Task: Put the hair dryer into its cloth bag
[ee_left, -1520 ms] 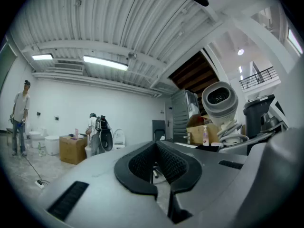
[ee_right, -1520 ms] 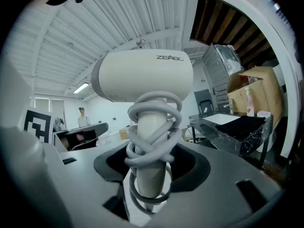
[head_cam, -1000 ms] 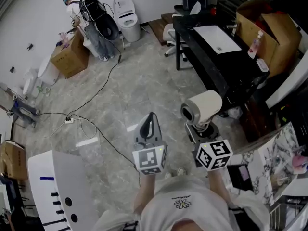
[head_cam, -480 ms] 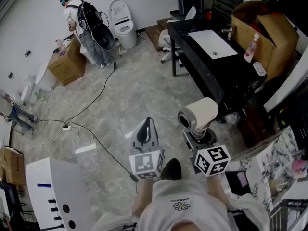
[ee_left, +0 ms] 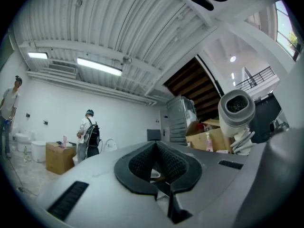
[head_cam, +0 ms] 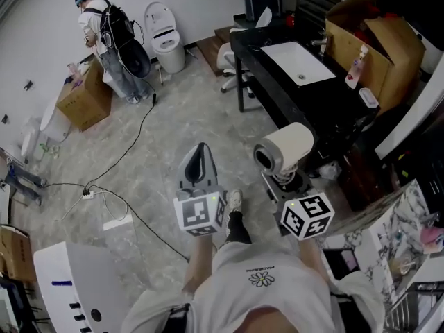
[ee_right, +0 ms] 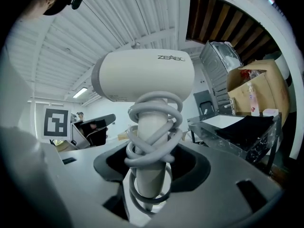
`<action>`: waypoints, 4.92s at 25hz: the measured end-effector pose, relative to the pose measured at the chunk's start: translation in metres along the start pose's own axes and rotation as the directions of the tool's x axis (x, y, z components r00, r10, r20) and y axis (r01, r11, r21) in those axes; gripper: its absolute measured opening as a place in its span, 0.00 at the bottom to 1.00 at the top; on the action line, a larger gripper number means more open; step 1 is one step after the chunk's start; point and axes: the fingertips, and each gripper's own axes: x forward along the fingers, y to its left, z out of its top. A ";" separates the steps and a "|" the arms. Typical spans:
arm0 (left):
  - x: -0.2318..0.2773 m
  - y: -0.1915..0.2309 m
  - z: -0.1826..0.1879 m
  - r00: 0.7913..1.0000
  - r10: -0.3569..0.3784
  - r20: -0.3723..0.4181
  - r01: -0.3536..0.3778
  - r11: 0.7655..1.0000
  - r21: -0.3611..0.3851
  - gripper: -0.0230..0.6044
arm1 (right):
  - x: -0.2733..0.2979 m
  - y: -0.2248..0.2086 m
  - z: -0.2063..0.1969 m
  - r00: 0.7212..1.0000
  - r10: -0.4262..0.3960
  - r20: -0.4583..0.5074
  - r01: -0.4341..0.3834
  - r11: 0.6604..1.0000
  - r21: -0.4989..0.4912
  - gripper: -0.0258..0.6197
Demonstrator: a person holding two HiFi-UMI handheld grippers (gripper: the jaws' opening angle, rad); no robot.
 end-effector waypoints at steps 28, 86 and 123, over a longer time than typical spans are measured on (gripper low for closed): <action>0.380 0.135 -0.045 0.997 -0.075 -0.009 0.075 0.996 -0.040 0.06 | 0.353 -0.162 0.110 0.993 -0.114 0.028 0.114 0.993 -0.016 0.36; 0.482 -0.278 -0.069 0.198 -0.977 0.082 0.977 0.203 0.058 0.06 | 0.086 -0.317 0.073 -0.002 -0.999 -0.049 0.948 -0.017 0.318 0.36; 0.405 -0.294 -0.302 -0.395 -0.457 -0.797 0.382 -0.870 0.310 0.17 | 0.120 -0.268 0.030 -0.091 -0.987 -0.131 0.906 -0.137 0.401 0.36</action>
